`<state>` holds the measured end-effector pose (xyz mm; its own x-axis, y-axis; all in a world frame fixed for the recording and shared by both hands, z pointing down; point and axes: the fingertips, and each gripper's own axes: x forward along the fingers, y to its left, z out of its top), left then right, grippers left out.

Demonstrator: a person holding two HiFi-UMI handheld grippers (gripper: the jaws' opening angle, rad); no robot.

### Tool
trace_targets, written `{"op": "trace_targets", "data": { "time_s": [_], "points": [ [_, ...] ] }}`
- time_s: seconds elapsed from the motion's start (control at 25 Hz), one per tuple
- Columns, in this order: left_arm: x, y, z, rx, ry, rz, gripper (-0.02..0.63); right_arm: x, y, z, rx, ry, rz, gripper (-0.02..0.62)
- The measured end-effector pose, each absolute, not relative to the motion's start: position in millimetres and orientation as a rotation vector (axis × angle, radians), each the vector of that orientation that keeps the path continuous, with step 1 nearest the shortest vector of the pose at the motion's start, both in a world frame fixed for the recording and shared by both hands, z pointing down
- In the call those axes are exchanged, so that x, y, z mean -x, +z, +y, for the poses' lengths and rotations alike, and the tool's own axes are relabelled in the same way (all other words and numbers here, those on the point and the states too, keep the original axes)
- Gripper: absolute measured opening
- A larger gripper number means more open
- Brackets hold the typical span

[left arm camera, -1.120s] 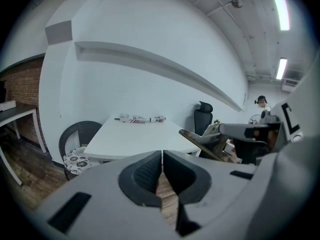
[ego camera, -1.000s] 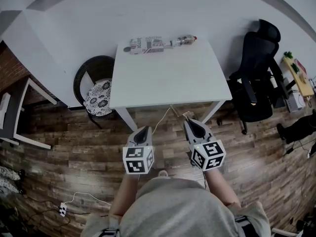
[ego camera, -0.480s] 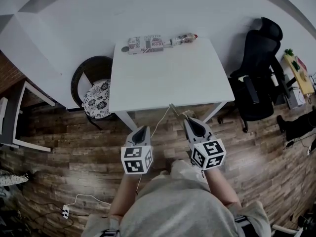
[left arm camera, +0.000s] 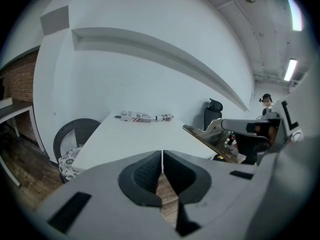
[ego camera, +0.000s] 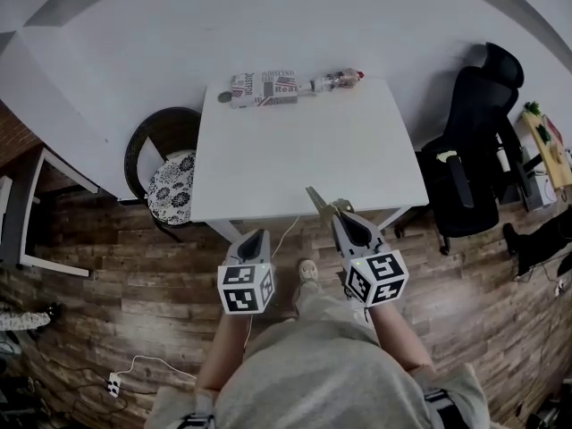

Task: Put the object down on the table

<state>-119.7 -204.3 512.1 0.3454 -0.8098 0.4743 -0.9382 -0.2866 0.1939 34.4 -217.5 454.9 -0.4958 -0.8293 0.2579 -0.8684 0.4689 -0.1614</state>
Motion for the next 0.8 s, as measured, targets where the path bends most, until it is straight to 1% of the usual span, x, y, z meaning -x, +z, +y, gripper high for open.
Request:
{"op": "trace_targets", "data": {
  "time_s": [0.4, 0.8],
  "points": [
    [82, 485, -309, -2.246, 0.416, -1.551, 0.011, -56, 446, -315, -1.456, 0.403, -2.599, 0.017],
    [65, 493, -369, -2.228, 0.419, -1.552, 0.011, -63, 464, -383, -1.412, 0.436, -2.593, 0.017]
  ]
}}
